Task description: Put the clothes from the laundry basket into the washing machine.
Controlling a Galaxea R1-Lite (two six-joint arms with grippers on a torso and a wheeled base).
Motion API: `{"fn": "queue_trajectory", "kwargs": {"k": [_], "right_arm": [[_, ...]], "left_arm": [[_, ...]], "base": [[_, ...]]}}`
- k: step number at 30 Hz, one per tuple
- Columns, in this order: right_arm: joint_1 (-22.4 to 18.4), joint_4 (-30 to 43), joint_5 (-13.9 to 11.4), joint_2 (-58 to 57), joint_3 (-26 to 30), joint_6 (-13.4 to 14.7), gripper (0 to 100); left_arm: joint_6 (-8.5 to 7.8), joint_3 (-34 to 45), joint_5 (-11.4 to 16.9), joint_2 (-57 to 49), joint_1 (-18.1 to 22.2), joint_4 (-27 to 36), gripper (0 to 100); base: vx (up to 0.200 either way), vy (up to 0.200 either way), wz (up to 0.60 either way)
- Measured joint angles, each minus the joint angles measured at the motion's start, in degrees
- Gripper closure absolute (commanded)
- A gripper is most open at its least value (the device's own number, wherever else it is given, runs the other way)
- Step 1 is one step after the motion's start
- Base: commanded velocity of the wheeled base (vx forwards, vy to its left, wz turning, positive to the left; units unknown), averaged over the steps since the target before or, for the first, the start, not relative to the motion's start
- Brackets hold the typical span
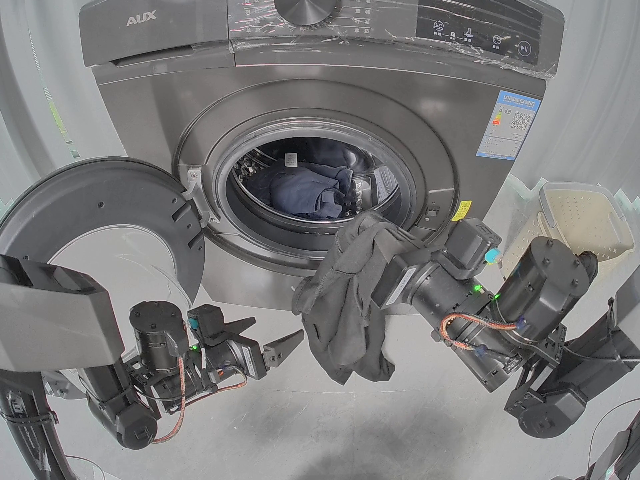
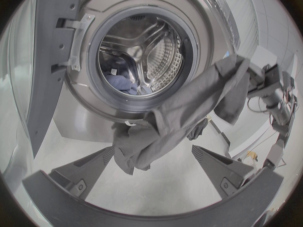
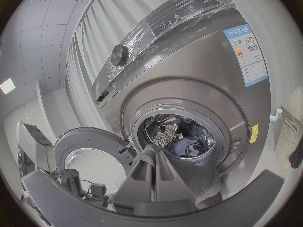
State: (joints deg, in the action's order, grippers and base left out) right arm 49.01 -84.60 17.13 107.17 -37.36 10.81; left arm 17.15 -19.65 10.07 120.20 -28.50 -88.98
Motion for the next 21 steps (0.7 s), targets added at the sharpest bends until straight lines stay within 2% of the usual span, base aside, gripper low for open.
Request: {"fn": "queue_trajectory", "kwargs": {"k": [2, 5, 13, 21], "right_arm": [[0.1, 0.2, 0.0, -0.5, -0.1, -0.1, 100], [0.2, 0.2, 0.0, -1.4, 0.2, -0.2, 100], [0.5, 0.2, 0.0, -2.6, 0.7, -0.2, 100], [1.1, 0.2, 0.0, -2.7, 1.4, 0.0, 100]], "left_arm": [[-0.95, -0.4, 0.0, 1.4, 0.0, 0.0, 0], [-1.52, -1.4, 0.0, 3.3, 0.1, 0.0, 0], [-1.69, -3.6, -0.1, 5.7, 0.2, 0.0, 0], [-1.78, -9.4, 0.0, 5.9, 0.0, 0.0, 0]], "base": [[0.0, 0.0, 0.0], [0.0, 0.0, 0.0], [0.0, 0.0, 0.0], [0.0, 0.0, 0.0]]}}
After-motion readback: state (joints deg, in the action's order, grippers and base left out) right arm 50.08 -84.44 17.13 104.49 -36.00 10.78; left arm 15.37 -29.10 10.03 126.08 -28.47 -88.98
